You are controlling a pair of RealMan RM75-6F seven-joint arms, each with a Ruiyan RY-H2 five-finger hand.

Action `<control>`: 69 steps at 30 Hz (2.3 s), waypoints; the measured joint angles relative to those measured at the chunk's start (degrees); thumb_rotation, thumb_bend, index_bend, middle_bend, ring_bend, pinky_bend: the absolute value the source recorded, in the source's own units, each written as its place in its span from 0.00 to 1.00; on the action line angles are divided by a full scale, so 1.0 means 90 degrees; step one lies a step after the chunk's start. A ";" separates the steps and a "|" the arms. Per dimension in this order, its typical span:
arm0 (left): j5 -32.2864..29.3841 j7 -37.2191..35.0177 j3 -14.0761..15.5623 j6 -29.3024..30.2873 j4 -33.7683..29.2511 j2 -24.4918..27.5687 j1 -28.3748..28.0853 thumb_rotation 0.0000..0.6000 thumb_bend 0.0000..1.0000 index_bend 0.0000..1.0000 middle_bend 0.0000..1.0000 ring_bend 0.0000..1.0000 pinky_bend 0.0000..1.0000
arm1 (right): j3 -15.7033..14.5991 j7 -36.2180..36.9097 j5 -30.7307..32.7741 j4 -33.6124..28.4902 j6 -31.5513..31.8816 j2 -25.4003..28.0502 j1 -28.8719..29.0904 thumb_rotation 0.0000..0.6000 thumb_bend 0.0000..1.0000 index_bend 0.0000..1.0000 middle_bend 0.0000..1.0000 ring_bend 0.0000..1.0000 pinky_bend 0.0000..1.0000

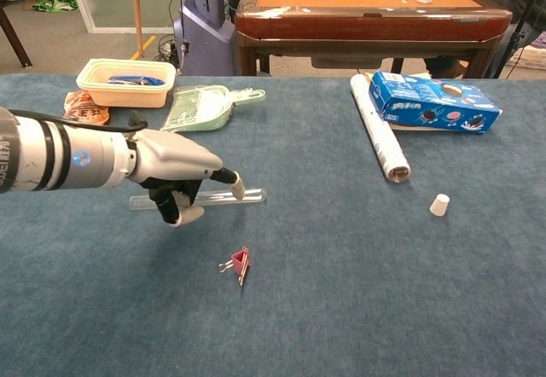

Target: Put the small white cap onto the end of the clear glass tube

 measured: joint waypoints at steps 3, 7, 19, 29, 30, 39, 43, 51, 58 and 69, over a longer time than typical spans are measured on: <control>-0.0307 0.0186 0.0138 0.0158 0.0045 -0.0104 -0.0173 1.00 0.53 0.16 1.00 0.94 0.81 | -0.0006 0.0000 -0.0001 -0.0016 0.0047 0.0022 -0.0036 1.00 0.21 0.06 0.10 0.01 0.06; -0.0666 0.0388 0.0294 0.0338 0.0116 -0.0201 -0.0356 1.00 0.53 0.16 1.00 0.94 0.81 | -0.0022 0.0002 -0.0020 -0.0044 0.0099 0.0039 -0.0081 1.00 0.21 0.06 0.10 0.01 0.06; -0.1579 0.0687 0.0562 0.0996 0.0460 -0.0279 -0.0534 1.00 0.53 0.14 1.00 0.94 0.81 | -0.0032 -0.0019 -0.0037 -0.0094 0.0091 0.0063 -0.0097 1.00 0.21 0.06 0.10 0.01 0.06; -0.2349 0.0976 0.0711 0.1316 0.0601 -0.0112 -0.0499 1.00 0.53 0.13 1.00 0.94 0.81 | -0.0036 -0.0042 -0.0094 -0.0145 0.0144 0.0074 -0.0121 1.00 0.21 0.06 0.10 0.01 0.06; -0.2263 0.0915 0.0713 0.1380 0.0504 -0.0002 -0.0449 1.00 0.53 0.13 1.00 0.94 0.81 | -0.0038 -0.0042 -0.0101 -0.0147 0.0150 0.0073 -0.0124 1.00 0.21 0.06 0.10 0.01 0.06; -0.1439 0.0490 0.1021 0.2033 -0.0506 0.1195 0.0222 1.00 0.53 0.14 1.00 0.94 0.81 | -0.0047 -0.0045 -0.0120 -0.0140 0.0114 0.0034 -0.0108 1.00 0.21 0.06 0.10 0.01 0.06; -0.1362 0.0610 0.1337 0.2051 -0.0680 0.1453 0.0419 1.00 0.53 0.15 1.00 0.94 0.81 | -0.0040 -0.0075 -0.0125 -0.0153 0.0074 0.0011 -0.0073 1.00 0.21 0.06 0.10 0.01 0.06; -0.1410 0.0723 0.1455 0.1775 -0.0595 0.1376 0.0589 1.00 0.53 0.16 1.00 0.94 0.81 | -0.0058 -0.0167 -0.0126 -0.0206 0.0029 -0.0015 -0.0050 1.00 0.21 0.06 0.10 0.01 0.06; -0.1415 0.0748 0.1380 0.1435 -0.0476 0.1143 0.0578 1.00 0.53 0.17 1.00 0.94 0.81 | -0.0067 -0.0205 -0.0059 -0.0222 0.0044 -0.0002 -0.0081 1.00 0.21 0.06 0.10 0.01 0.06; -0.1419 0.0727 0.1249 0.1171 -0.0385 0.0901 0.0464 1.00 0.53 0.17 1.00 0.94 0.81 | -0.0099 -0.0142 -0.0063 -0.0177 0.0057 0.0005 -0.0124 1.00 0.21 0.06 0.10 0.01 0.06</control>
